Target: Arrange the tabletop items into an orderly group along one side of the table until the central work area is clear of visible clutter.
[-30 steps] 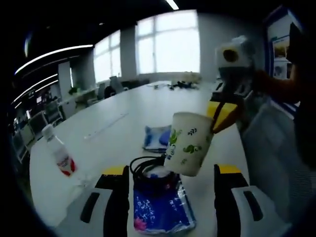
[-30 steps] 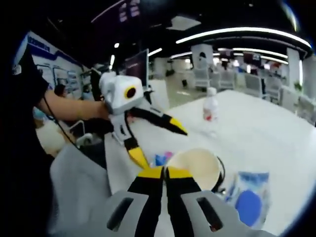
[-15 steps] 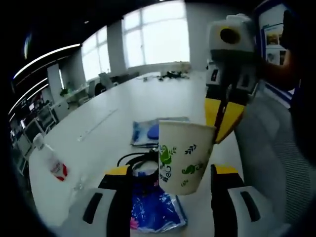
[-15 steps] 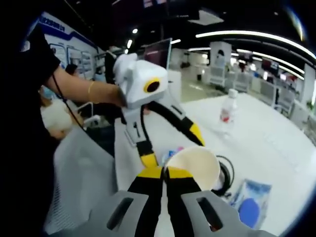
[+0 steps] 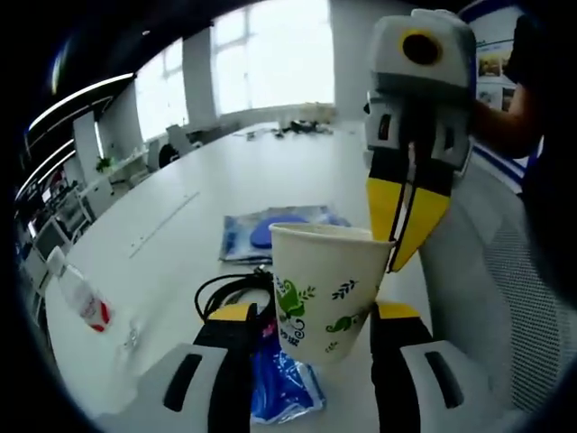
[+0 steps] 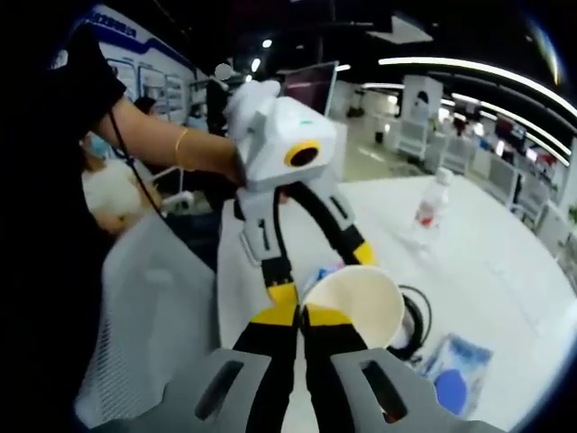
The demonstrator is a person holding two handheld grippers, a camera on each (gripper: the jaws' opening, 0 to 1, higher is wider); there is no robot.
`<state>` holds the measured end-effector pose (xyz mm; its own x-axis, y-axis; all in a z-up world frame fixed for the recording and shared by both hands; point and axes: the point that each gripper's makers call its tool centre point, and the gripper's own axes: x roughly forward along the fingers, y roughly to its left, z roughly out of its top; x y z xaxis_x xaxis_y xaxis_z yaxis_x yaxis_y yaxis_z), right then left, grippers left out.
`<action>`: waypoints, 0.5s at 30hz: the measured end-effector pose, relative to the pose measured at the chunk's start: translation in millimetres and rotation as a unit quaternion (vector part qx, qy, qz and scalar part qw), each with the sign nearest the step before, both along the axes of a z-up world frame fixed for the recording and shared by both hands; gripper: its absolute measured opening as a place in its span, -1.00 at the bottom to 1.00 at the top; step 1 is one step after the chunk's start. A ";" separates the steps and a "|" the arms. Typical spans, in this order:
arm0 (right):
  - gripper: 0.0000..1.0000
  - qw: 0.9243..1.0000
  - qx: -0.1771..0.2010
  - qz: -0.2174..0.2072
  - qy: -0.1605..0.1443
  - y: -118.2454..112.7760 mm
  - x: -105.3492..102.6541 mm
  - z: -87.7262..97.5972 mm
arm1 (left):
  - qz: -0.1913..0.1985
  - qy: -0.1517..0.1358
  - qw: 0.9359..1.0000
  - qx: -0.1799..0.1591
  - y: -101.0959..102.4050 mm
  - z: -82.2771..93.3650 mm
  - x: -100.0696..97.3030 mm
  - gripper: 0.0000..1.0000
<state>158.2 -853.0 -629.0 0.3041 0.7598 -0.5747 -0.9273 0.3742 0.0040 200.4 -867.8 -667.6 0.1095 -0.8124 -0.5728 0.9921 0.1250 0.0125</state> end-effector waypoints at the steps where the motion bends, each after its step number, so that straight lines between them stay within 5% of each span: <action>1: -1.00 1.000 -0.002 0.001 -0.001 0.0 -0.5 -0.2 | -0.001 0.000 1.000 0.000 0.0 -0.1 -0.7 -0.12; 15: -1.00 1.000 -0.009 0.009 -0.005 1.2 -3.1 -0.4 | -0.004 -0.001 1.000 0.007 0.0 -0.7 -5.6 -0.22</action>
